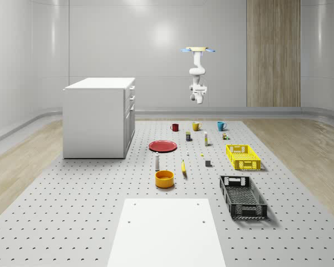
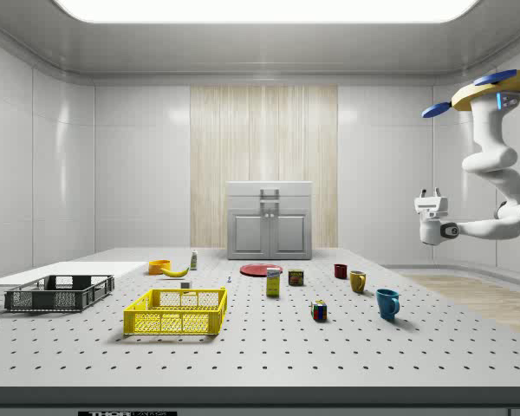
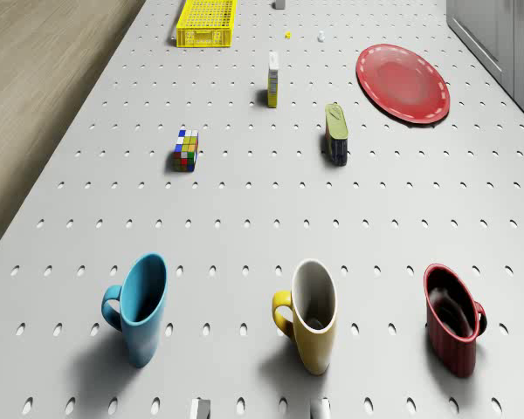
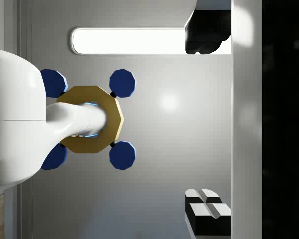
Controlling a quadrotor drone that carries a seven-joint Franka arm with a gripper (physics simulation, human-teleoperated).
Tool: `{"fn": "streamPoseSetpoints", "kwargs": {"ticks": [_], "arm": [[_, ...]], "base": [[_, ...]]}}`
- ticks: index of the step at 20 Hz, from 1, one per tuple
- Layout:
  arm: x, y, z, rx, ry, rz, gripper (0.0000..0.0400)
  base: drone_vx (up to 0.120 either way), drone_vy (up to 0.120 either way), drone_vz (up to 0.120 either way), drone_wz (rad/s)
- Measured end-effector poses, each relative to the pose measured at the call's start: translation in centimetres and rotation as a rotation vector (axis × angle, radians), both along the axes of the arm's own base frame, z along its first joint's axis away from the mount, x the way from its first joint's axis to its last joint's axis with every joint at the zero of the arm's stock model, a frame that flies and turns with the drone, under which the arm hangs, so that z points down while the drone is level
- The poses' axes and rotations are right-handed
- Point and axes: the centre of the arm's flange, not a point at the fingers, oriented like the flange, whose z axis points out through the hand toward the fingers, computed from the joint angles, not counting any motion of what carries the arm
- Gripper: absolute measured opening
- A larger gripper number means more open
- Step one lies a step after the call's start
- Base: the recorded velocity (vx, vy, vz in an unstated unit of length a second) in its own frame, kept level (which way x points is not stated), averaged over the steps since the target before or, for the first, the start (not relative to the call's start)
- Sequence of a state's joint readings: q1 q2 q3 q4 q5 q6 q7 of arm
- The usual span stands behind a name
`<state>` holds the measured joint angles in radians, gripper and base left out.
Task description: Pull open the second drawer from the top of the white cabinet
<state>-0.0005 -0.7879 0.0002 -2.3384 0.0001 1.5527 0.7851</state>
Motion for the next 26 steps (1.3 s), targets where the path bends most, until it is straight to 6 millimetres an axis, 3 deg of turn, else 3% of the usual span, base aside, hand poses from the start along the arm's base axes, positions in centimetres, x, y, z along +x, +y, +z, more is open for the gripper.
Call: {"fn": "streamPoseSetpoints", "kwargs": {"ticks": [5,12,16,22,26], "arm": [[-0.4,0.0,3.7,0.0,-0.004,0.0,0.0322],[-0.1,0.0,7.5,0.0,-0.009,0.0,0.0304],[-0.1,0.0,8.5,0.0,-0.013,0.0,0.0301],[0.0,0.0,9.1,0.0,-0.017,0.0,0.03],[-0.1,0.0,9.3,0.0,-0.02,0.0,0.03]], "base": [[0.0,0.0,0.0,0.0],[0.086,-0.091,0.023,0.0],[0.12,-0.12,0.12,0.0],[0.12,-0.12,0.007,0.0],[0.12,-0.12,0.09,0.0]]}}
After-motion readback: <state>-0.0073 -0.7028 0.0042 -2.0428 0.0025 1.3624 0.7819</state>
